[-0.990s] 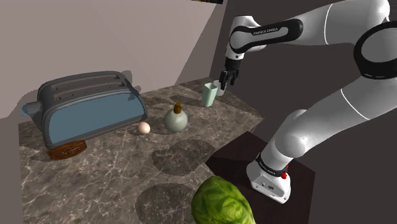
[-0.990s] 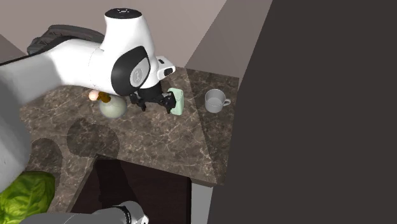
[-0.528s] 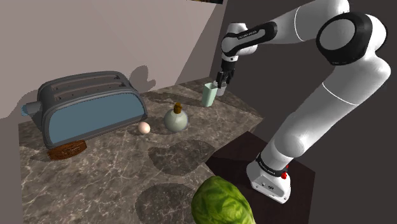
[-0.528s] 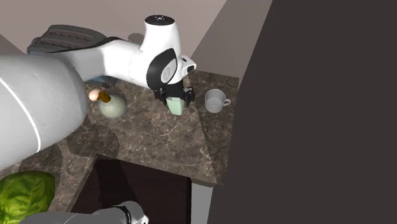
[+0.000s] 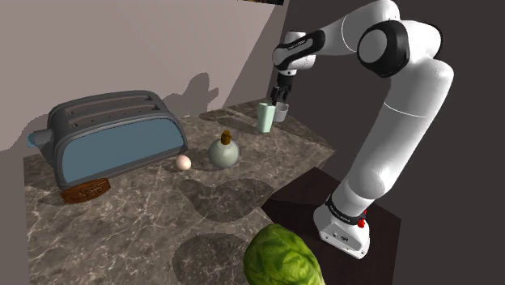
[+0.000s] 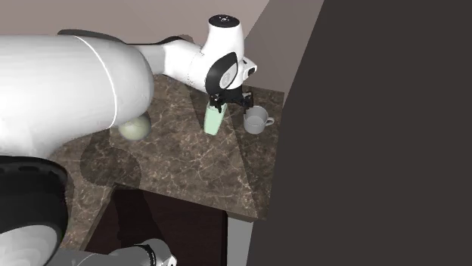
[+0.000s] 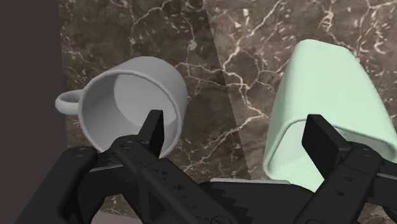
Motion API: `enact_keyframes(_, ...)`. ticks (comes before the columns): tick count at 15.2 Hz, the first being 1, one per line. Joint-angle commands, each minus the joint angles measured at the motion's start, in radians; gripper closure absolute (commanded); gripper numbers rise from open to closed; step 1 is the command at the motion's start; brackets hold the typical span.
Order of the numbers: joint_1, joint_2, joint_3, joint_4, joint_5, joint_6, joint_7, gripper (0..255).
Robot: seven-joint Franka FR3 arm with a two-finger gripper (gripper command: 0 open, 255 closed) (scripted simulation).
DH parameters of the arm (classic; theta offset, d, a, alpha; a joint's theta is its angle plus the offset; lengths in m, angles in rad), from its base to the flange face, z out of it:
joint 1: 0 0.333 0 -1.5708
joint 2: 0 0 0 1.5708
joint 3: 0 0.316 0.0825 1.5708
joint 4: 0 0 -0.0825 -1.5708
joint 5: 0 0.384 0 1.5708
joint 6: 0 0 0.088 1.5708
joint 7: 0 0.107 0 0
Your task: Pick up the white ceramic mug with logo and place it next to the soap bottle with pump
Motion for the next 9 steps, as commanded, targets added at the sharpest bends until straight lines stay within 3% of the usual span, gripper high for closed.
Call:
enact_keyframes(1,-0.020,0.102,0.001,0.047,0.032,0.015,-0.044,0)
enact_keyframes(5,-0.069,0.244,0.013,0.190,0.083,0.022,-0.103,0)
enact_keyframes(9,-0.080,0.273,0.025,0.174,0.093,0.066,-0.110,0)
